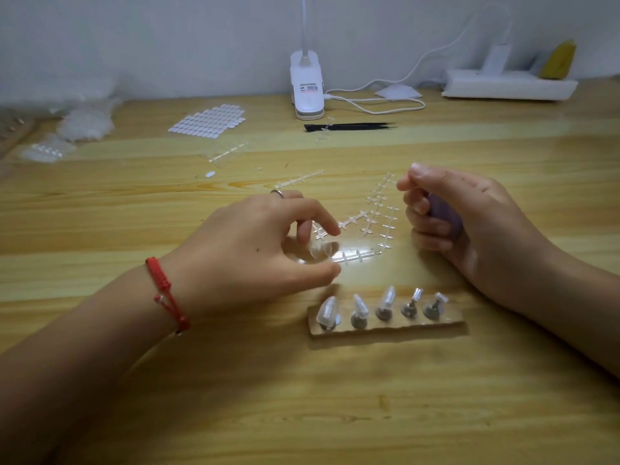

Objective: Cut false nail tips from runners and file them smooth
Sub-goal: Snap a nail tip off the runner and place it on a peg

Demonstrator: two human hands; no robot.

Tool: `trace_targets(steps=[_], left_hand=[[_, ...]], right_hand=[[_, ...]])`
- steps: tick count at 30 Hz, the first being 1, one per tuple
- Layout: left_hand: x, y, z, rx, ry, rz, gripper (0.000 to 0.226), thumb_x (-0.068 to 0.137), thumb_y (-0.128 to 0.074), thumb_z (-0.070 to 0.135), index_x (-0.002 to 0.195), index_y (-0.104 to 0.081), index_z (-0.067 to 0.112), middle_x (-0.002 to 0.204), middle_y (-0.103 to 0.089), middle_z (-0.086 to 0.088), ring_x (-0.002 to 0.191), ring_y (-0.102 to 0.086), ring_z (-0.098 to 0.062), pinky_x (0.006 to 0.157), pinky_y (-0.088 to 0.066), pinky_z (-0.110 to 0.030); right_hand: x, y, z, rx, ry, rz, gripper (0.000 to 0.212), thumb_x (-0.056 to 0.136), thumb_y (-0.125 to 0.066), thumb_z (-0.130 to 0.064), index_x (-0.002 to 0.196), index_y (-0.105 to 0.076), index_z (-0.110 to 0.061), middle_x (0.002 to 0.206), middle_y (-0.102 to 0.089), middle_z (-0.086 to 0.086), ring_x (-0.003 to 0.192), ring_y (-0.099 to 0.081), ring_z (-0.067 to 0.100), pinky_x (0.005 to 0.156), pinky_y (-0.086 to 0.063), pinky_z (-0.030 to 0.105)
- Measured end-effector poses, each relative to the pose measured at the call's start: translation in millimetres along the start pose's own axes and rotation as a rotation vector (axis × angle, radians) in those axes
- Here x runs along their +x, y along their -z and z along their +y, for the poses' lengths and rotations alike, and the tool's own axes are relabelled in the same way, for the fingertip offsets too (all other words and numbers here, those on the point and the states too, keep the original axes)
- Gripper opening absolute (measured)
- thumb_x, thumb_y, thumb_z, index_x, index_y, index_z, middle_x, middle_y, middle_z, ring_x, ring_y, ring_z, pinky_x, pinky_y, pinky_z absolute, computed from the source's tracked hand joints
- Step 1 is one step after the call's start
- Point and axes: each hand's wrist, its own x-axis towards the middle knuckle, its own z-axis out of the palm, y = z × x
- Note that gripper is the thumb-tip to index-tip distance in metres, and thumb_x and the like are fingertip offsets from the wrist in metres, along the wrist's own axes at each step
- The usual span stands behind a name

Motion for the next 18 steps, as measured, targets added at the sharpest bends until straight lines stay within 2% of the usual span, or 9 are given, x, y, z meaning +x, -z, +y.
trace_targets(steps=[4, 8, 11, 13, 16, 18], left_hand=[[1.2, -2.9, -1.4, 0.057, -0.02, 0.013, 0.031, 0.071, -0.053, 0.061, 0.098, -0.059, 0.048, 0.085, -0.053, 0.017, 0.077, -0.05, 0.001, 0.065, -0.042, -0.029], [2.9, -5.3, -2.2, -0.074, -0.023, 0.045, 0.024, 0.07, -0.069, 0.057, 0.087, -0.064, 0.04, 0.081, -0.054, 0.015, 0.072, -0.051, -0.006, 0.066, -0.046, -0.031], [3.3, -7.3, -1.8, -0.262, -0.036, 0.091, 0.014, 0.071, -0.078, 0.034, 0.08, -0.068, 0.03, 0.073, -0.061, 0.017, 0.063, -0.054, -0.005, 0.057, -0.041, -0.013], [2.8, -6.8, 0.6, -0.349, -0.063, 0.18, 0.011, 0.072, -0.079, 0.026, 0.076, -0.069, 0.027, 0.071, -0.066, 0.016, 0.058, -0.058, -0.003, 0.052, -0.036, -0.006], [-0.1, -4.5, 9.8, -0.397, -0.19, 0.351, 0.01, 0.074, -0.08, 0.024, 0.077, -0.071, 0.022, 0.073, -0.068, 0.01, 0.054, -0.061, -0.011, 0.049, -0.037, -0.012], [-1.9, -4.4, 17.5, -0.333, -0.32, 0.386, 0.008, 0.076, -0.078, 0.023, 0.079, -0.072, 0.018, 0.08, -0.067, 0.005, 0.058, -0.061, -0.015, 0.047, -0.039, -0.022]], right_hand=[[-0.3, -0.3, -0.1, -0.008, -0.004, 0.0, 0.018, 0.076, -0.063, -0.032, 0.068, -0.072, -0.02, 0.059, -0.042, -0.006, 0.047, -0.026, 0.007, 0.039, -0.019, 0.017], [-0.8, -0.5, 0.3, -0.021, -0.005, -0.003, 0.018, 0.076, -0.063, -0.032, 0.068, -0.072, -0.019, 0.059, -0.042, -0.006, 0.046, -0.026, 0.007, 0.04, -0.018, 0.018], [-1.9, -1.6, 0.6, -0.046, 0.002, -0.008, 0.017, 0.076, -0.062, -0.031, 0.07, -0.072, -0.018, 0.059, -0.043, -0.006, 0.046, -0.027, 0.007, 0.039, -0.019, 0.017], [-1.6, -1.5, 0.6, -0.049, -0.004, 0.016, 0.014, 0.077, -0.062, -0.029, 0.08, -0.071, -0.018, 0.059, -0.044, -0.006, 0.046, -0.027, 0.007, 0.039, -0.021, 0.017], [0.3, -2.3, 0.0, -0.068, -0.04, 0.05, 0.012, 0.086, -0.059, -0.024, 0.094, -0.066, -0.017, 0.058, -0.049, -0.005, 0.046, -0.028, 0.007, 0.04, -0.02, 0.018], [0.1, -3.0, -1.8, -0.131, -0.051, -0.017, 0.019, 0.085, -0.06, -0.034, 0.093, -0.069, -0.019, 0.063, -0.057, -0.004, 0.048, -0.031, 0.009, 0.039, -0.022, 0.018]])
